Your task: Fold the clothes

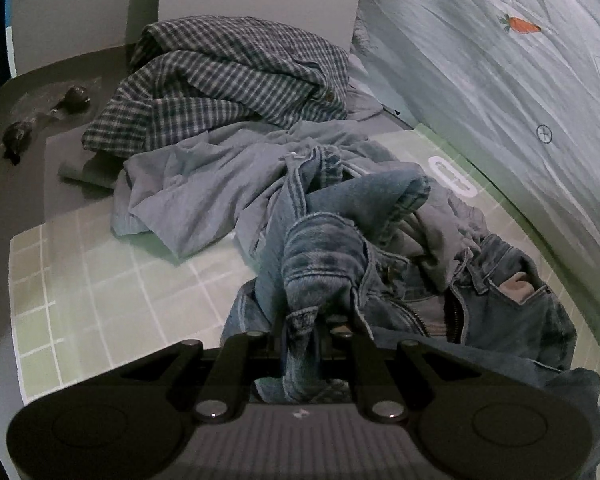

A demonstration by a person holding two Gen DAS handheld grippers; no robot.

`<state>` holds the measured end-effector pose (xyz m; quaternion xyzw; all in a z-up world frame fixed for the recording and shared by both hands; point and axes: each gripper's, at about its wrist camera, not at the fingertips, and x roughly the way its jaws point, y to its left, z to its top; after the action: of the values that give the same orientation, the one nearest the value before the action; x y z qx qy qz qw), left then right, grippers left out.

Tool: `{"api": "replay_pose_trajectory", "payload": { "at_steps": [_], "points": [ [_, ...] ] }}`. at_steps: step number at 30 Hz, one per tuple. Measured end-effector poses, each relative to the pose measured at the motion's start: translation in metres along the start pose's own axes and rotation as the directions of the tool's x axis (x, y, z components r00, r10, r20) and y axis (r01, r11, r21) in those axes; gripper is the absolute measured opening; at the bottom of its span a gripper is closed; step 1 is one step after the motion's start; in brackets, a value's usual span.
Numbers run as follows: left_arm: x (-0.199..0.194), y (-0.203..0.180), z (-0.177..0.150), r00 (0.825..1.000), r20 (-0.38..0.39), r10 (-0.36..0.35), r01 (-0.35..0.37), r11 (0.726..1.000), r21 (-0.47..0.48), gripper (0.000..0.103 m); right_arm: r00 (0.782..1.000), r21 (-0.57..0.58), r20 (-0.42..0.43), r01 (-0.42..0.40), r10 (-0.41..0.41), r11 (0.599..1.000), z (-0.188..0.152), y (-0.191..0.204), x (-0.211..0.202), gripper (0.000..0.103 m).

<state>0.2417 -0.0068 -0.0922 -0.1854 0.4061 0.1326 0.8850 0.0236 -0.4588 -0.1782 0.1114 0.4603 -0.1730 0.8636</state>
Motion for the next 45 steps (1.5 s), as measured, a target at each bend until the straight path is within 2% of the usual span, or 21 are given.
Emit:
{"api": "replay_pose_trajectory", "payload": {
  "at_steps": [3, 6, 8, 10, 11, 12, 13, 14, 15, 17, 20, 25, 27, 29, 33, 37, 39, 41, 43, 44, 45],
  "points": [
    [-0.002, -0.001, -0.001, 1.0, 0.004, 0.001, -0.001, 1.0, -0.005, 0.014, 1.0, -0.02, 0.008, 0.0, 0.0, 1.0, 0.007, -0.016, -0.006, 0.006],
    [-0.003, 0.003, 0.0, 1.0, -0.004, 0.0, 0.0, 1.0, -0.021, 0.014, 0.987, -0.058, 0.07, 0.146, -0.142, 0.988, 0.021, -0.048, -0.023, 0.006],
    [-0.004, 0.005, 0.0, 1.0, -0.01, 0.0, -0.001, 1.0, -0.026, 0.014, 0.948, -0.049, 0.124, 0.301, -0.294, 0.952, 0.035, -0.08, -0.039, 0.006],
    [-0.005, 0.006, -0.002, 1.0, -0.014, 0.004, -0.004, 1.0, -0.017, 0.013, 0.878, -0.014, 0.148, 0.463, -0.456, 0.886, 0.049, -0.114, -0.048, 0.01],
    [-0.006, 0.007, -0.003, 1.0, -0.018, 0.002, -0.002, 1.0, -0.019, 0.013, 0.843, 0.004, 0.136, 0.525, -0.52, 0.851, 0.054, -0.128, -0.049, 0.015],
    [-0.006, 0.008, -0.004, 1.0, -0.022, 0.0, 0.0, 1.0, -0.02, 0.013, 0.816, 0.033, 0.13, 0.565, -0.564, 0.825, 0.057, -0.139, -0.052, 0.027],
    [-0.006, 0.008, -0.005, 1.0, -0.025, -0.003, 0.002, 1.0, -0.024, 0.013, 0.801, 0.077, 0.131, 0.58, -0.585, 0.811, 0.057, -0.148, -0.056, 0.034],
    [-0.007, 0.009, -0.006, 1.0, -0.026, -0.008, 0.008, 0.999, -0.034, 0.013, 0.799, 0.127, 0.131, 0.573, -0.587, 0.809, 0.053, -0.155, -0.061, 0.051],
    [-0.008, 0.01, -0.007, 1.0, -0.027, -0.013, 0.012, 0.999, -0.044, 0.013, 0.814, 0.183, 0.134, 0.54, -0.565, 0.821, 0.046, -0.159, -0.066, 0.067],
    [-0.011, 0.011, -0.009, 1.0, -0.026, -0.017, 0.016, 0.998, -0.054, 0.013, 0.839, 0.293, 0.126, 0.479, -0.53, 0.827, 0.029, -0.167, -0.073, 0.077],
    [-0.015, 0.01, -0.014, 0.999, -0.026, -0.023, 0.022, 0.999, -0.047, 0.013, 0.856, 0.448, 0.03, 0.45, -0.516, 0.773, -0.005, -0.174, -0.064, 0.077],
    [-0.02, 0.007, -0.02, 0.999, -0.034, -0.026, 0.025, 0.999, -0.022, 0.014, 0.854, 0.703, -0.043, 0.394, -0.518, 0.591, -0.067, -0.185, -0.07, 0.081],
    [-0.021, 0.004, -0.021, 0.999, -0.042, -0.02, 0.02, 1.0, -0.011, 0.014, 0.872, 0.748, -0.041, 0.351, -0.488, 0.564, -0.077, -0.189, -0.069, 0.084],
    [-0.023, 0.001, -0.02, 0.998, -0.051, -0.021, 0.021, 1.0, -0.004, 0.015, 0.874, 0.772, -0.056, 0.344, -0.482, 0.534, -0.083, -0.19, -0.067, 0.084],
    [-0.03, -0.003, -0.021, 0.998, -0.051, -0.048, 0.049, 0.999, 0.001, 0.023, 0.881, 0.792, -0.071, 0.335, -0.468, 0.511, -0.092, -0.187, -0.059, 0.089],
    [-0.029, 0.0, -0.028, 0.994, -0.071, -0.086, 0.085, 0.996, -0.018, 0.036, 0.882, 0.771, -0.083, 0.351, -0.464, 0.531, -0.088, -0.182, -0.051, 0.093],
    [-0.025, 0.001, -0.031, 0.991, -0.089, -0.1, 0.097, 0.995, -0.033, 0.038, 0.883, 0.759, -0.089, 0.36, -0.462, 0.542, -0.086, -0.182, -0.046, 0.095],
    [-0.019, 0.001, -0.033, 0.99, -0.101, -0.099, 0.095, 0.995, -0.044, 0.041, 0.883, 0.747, -0.082, 0.362, -0.462, 0.558, -0.087, -0.18, -0.044, 0.091],
    [-0.013, 0.002, -0.034, 0.99, -0.107, -0.095, 0.089, 0.994, -0.061, 0.04, 0.877, 0.729, -0.069, 0.37, -0.476, 0.576, -0.084, -0.181, -0.046, 0.069],
    [-0.012, 0.002, -0.034, 0.99, -0.105, -0.097, 0.09, 0.993, -0.07, 0.04, 0.872, 0.718, -0.068, 0.38, -0.484, 0.583, -0.082, -0.182, -0.048, 0.044],
    [-0.01, 0.002, -0.033, 0.99, -0.101, -0.099, 0.091, 0.993, -0.08, 0.034, 0.872, 0.714, -0.062, 0.379, -0.486, 0.589, -0.081, -0.185, -0.051, 0.017]
  ]
}}
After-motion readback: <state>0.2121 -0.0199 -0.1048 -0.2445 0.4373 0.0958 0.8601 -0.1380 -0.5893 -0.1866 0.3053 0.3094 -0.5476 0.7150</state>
